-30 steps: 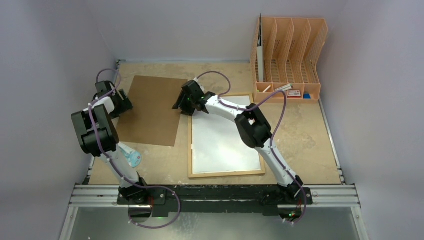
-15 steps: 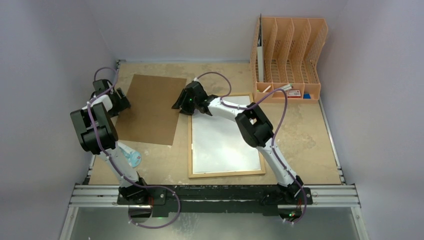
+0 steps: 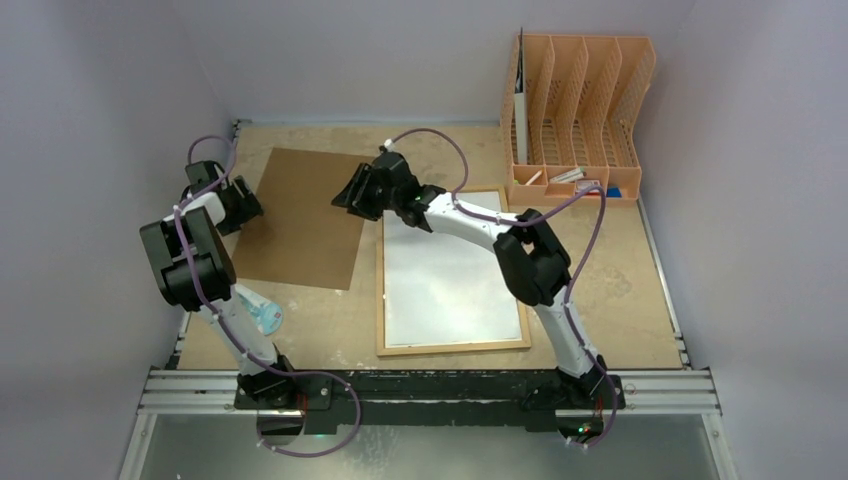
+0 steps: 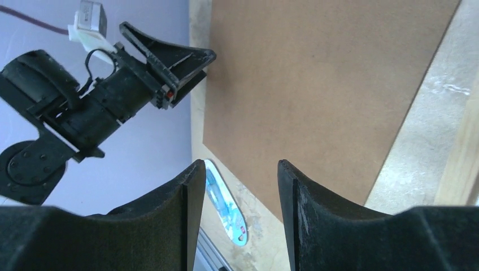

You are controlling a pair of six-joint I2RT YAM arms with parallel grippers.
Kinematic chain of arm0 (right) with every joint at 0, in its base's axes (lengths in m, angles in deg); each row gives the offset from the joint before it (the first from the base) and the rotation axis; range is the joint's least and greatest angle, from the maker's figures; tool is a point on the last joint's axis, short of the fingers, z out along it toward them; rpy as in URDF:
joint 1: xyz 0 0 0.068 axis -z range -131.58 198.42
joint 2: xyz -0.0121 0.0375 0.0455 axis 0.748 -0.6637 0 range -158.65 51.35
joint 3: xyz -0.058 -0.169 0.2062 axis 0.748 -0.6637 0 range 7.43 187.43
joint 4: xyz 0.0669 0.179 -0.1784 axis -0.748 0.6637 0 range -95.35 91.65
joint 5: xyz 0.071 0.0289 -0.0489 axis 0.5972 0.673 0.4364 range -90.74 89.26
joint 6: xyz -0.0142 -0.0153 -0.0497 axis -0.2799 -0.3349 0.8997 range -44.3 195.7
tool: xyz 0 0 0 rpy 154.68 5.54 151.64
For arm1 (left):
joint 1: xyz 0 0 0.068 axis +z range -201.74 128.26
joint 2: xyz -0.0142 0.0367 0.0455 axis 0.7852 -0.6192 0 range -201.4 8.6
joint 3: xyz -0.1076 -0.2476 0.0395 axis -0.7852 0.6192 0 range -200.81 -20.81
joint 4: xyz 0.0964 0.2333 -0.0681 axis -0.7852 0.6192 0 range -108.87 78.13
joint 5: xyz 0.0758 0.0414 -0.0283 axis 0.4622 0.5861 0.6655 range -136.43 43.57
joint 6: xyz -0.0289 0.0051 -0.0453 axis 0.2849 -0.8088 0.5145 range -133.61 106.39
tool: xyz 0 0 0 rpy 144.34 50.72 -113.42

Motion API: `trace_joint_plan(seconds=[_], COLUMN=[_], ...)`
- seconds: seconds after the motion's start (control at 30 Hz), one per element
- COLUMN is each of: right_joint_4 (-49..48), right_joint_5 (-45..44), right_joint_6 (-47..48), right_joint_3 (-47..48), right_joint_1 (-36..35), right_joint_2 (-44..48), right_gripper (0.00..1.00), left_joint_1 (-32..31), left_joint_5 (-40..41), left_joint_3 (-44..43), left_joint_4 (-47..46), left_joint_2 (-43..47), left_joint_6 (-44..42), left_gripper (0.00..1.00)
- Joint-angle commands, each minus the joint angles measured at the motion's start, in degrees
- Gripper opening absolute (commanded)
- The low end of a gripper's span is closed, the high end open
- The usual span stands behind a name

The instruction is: Put the photo into the frame

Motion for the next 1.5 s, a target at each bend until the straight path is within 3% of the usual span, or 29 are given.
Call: trace_joint_plan(seconds=[0.0, 0.17, 0.67, 0.9, 1.17, 1.47], right_joint_4=[8.4, 12.6, 19.0, 21.5, 24.0, 20.5], right_joint_5=[-3.0, -6.5, -7.9, -10.4, -12.1, -9.0], right_joint_6=[-0.8, -0.9, 1.5, 1.1, 0.1, -0.2], right_joint_3=[0.8, 0.5, 5.7, 7.3, 7.8, 6.8], right_joint_1=[0.9, 0.7, -0.2, -0.5, -0.6, -0.6], right_joint_2=[-0.5, -2.1, -9.0, -11.5, -12.5, -12.4], right_gripper=[0.53, 0.53, 0.59, 0.60, 0.60, 0.60], left_joint_1=[-1.4, -1.4, -1.4, -1.4, -1.4, -1.1], left_joint_5=[-3.6, -4.3, -0.6, 8.6, 1.0, -2.3], left_joint_3=[3.3, 1.6, -1.5, -0.4, -0.1, 2.7], left_joint_4=[9.1, 5.7, -1.0, -4.0, 2.3, 6.2], left_joint_2=[-2.0, 0.5, 2.9, 4.1, 0.4, -1.7], left_joint_6=[1.9, -0.3, -3.9, -1.2, 2.4, 3.5], left_gripper=[0.68, 0.75, 0.83, 0.82, 0.72, 0.71])
